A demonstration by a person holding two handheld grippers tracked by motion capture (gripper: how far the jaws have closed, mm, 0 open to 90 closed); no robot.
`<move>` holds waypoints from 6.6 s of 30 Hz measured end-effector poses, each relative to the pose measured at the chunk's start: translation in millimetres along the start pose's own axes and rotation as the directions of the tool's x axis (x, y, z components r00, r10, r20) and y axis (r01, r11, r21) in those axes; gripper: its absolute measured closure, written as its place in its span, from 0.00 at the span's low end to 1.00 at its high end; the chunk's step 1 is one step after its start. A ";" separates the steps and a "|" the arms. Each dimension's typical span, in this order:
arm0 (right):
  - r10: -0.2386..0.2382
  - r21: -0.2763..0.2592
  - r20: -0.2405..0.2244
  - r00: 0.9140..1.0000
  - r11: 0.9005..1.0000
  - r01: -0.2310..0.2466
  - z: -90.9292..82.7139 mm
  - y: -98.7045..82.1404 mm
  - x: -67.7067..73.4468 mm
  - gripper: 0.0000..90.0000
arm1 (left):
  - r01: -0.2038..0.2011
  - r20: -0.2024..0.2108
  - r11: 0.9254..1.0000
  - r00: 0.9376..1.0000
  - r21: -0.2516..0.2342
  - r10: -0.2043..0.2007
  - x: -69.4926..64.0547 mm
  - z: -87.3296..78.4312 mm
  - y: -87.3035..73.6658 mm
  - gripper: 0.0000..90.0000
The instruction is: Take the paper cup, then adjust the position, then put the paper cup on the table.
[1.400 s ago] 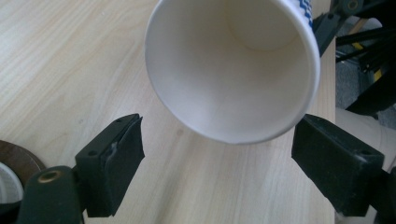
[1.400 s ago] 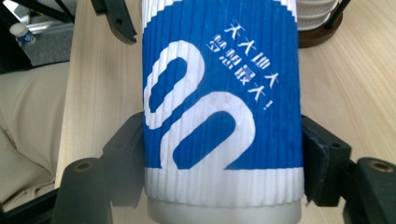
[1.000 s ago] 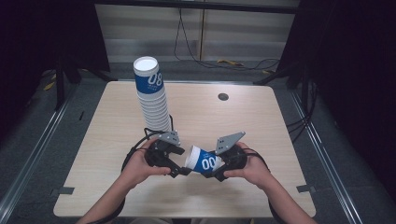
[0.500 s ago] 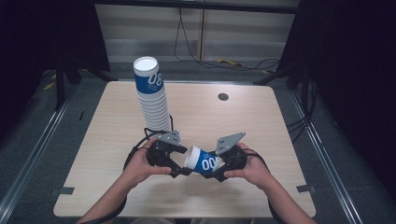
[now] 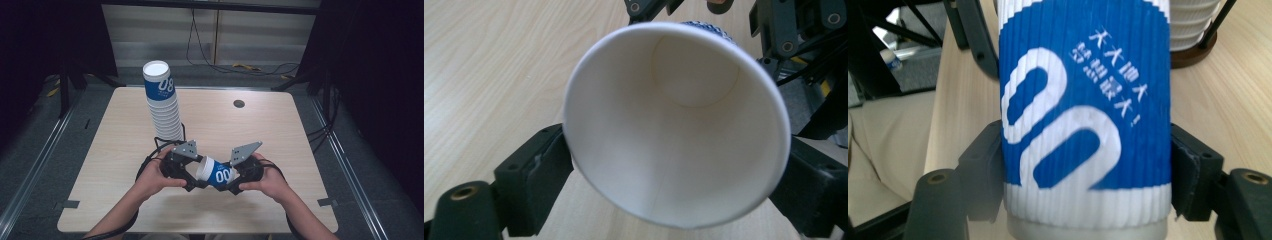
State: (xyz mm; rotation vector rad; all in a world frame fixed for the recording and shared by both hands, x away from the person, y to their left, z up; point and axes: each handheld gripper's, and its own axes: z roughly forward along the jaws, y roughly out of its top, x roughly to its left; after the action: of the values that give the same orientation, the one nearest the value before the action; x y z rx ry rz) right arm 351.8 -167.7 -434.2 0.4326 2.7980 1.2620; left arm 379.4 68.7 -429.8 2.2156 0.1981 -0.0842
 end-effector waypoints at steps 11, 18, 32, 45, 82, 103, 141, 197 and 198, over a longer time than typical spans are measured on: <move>-0.015 -0.001 -0.005 1.000 1.000 0.015 0.7 0.2 1.8 0.32 | -0.026 0.000 1.000 1.000 0.003 0.026 -4.1 -0.6 4.0 0.16; -0.036 0.004 -0.002 0.999 0.999 0.036 3.1 -3.0 2.9 0.32 | -0.043 -0.007 0.998 0.999 0.056 0.043 -6.7 -0.8 8.8 0.18; -0.003 0.021 0.026 1.000 1.000 0.003 7.7 -8.8 3.4 0.18 | -0.067 -0.015 0.977 0.997 0.203 0.072 -8.2 -8.7 15.5 0.20; 0.015 0.028 0.039 0.999 0.999 -0.016 5.5 -12.3 2.9 0.18 | -0.058 -0.055 0.945 0.995 0.322 0.080 -7.1 -14.5 16.8 0.21; 0.036 0.050 0.057 0.998 0.998 -0.039 -3.1 -24.8 3.3 0.18 | -0.154 -0.017 0.797 0.979 0.585 0.201 -13.2 4.4 32.1 0.19; 0.063 0.054 0.074 0.995 0.996 -0.067 -12.0 -39.2 4.0 0.17 | -0.215 0.025 0.798 0.970 0.562 0.243 -17.2 24.2 41.8 0.18; 0.079 0.054 0.075 0.994 0.995 -0.083 -13.6 -45.1 3.3 0.17 | -0.070 0.001 0.947 0.997 0.314 0.073 -13.9 24.4 1.5 0.18; 0.187 -0.003 0.183 0.965 0.982 -0.190 -46.7 -96.6 -1.1 0.17 | 0.170 -0.155 0.973 0.977 0.159 -0.145 -2.6 -50.7 -121.4 0.18; 0.191 -0.003 0.188 0.964 0.981 -0.194 -47.6 -97.4 -1.0 0.17 | 0.170 -0.160 0.973 0.977 0.159 -0.144 -2.7 -51.6 -122.8 0.18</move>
State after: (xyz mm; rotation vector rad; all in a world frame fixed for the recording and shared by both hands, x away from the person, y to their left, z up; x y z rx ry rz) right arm 322.7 -264.0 -474.7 0.7975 2.6613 1.1628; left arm 355.0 182.7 -494.3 2.3765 0.4646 -0.0250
